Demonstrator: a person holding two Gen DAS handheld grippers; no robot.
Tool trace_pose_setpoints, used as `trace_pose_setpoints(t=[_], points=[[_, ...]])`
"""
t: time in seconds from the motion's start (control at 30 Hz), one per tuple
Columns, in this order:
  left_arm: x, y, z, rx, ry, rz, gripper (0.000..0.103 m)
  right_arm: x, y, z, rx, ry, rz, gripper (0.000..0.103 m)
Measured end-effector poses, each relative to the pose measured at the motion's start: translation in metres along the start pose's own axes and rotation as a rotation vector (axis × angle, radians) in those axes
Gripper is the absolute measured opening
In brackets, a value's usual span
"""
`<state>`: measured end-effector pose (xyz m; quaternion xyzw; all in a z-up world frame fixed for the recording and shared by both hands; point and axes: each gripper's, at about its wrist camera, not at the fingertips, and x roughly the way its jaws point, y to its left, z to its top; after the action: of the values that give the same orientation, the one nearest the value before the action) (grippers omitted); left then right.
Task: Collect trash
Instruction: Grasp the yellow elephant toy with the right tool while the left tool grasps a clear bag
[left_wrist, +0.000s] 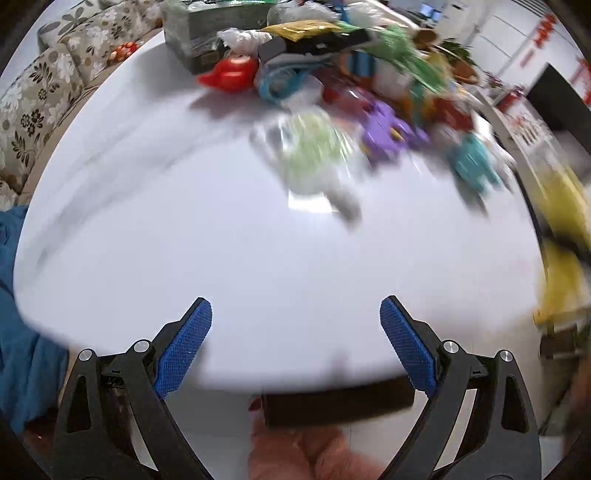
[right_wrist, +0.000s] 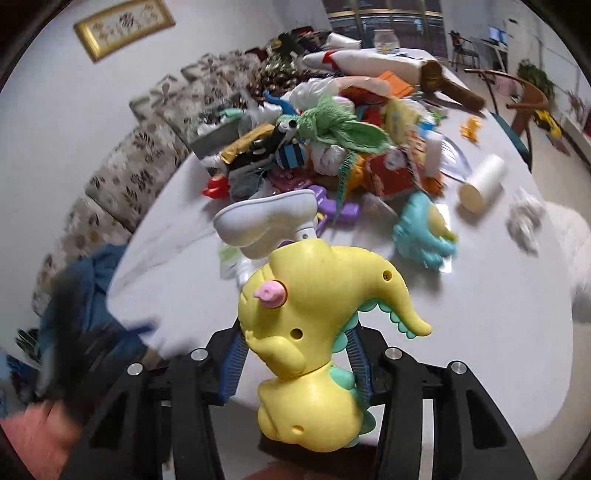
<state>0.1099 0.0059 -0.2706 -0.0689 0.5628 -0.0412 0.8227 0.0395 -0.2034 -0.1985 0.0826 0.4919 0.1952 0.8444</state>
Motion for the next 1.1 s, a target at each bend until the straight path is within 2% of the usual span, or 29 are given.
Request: trace_pose_setpoints(t=[0.1,0.17,0.2,0.3,0.37,0.43,0.47,0.53,0.7,0.73,0.8,1.1], points=[[0.029,-0.008,0.046,-0.046,0.022,-0.010,0.090,-0.017,-0.001,-0.018,0.039,-0.009,0.008,0.048],[0.046,-0.018,0.070,-0.013,0.026,0.066,0.090,-0.031,-0.003,-0.031,0.055,-0.019,0.010,0.048],[0.054,-0.021,0.079,-0.006,0.037,0.077,0.090,-0.034,-0.003,-0.036,0.058,-0.022,0.008,0.048],[0.067,-0.026,0.097,0.003,0.052,0.148,0.091,-0.039,-0.006,-0.047,0.095,-0.030,0.018,0.048],[0.069,-0.028,0.102,0.016,0.052,0.152,0.089,-0.036,-0.007,-0.052,0.109,-0.029,0.019,0.048],[0.067,-0.034,0.105,0.045,0.049,0.145,0.079,-0.033,-0.007,-0.054,0.124,-0.023,0.031,0.048],[0.064,-0.033,0.103,0.046,0.045,0.129,0.074,-0.033,-0.006,-0.055,0.123,-0.022,0.031,0.048],[0.051,-0.023,0.098,0.021,0.028,0.072,0.051,-0.028,-0.003,-0.054,0.119,-0.015,0.034,0.048],[0.033,0.010,0.080,-0.026,0.052,-0.046,0.031,-0.013,0.007,-0.049,0.116,0.005,0.062,0.048],[0.028,0.016,0.076,-0.038,0.049,-0.070,0.012,-0.012,0.010,-0.048,0.110,0.007,0.067,0.048],[0.019,0.024,0.069,-0.056,0.049,-0.129,0.011,-0.008,0.017,-0.044,0.092,0.010,0.072,0.048],[-0.014,0.038,0.051,-0.083,0.005,-0.269,0.007,-0.004,0.033,-0.038,0.066,0.008,0.082,0.048]])
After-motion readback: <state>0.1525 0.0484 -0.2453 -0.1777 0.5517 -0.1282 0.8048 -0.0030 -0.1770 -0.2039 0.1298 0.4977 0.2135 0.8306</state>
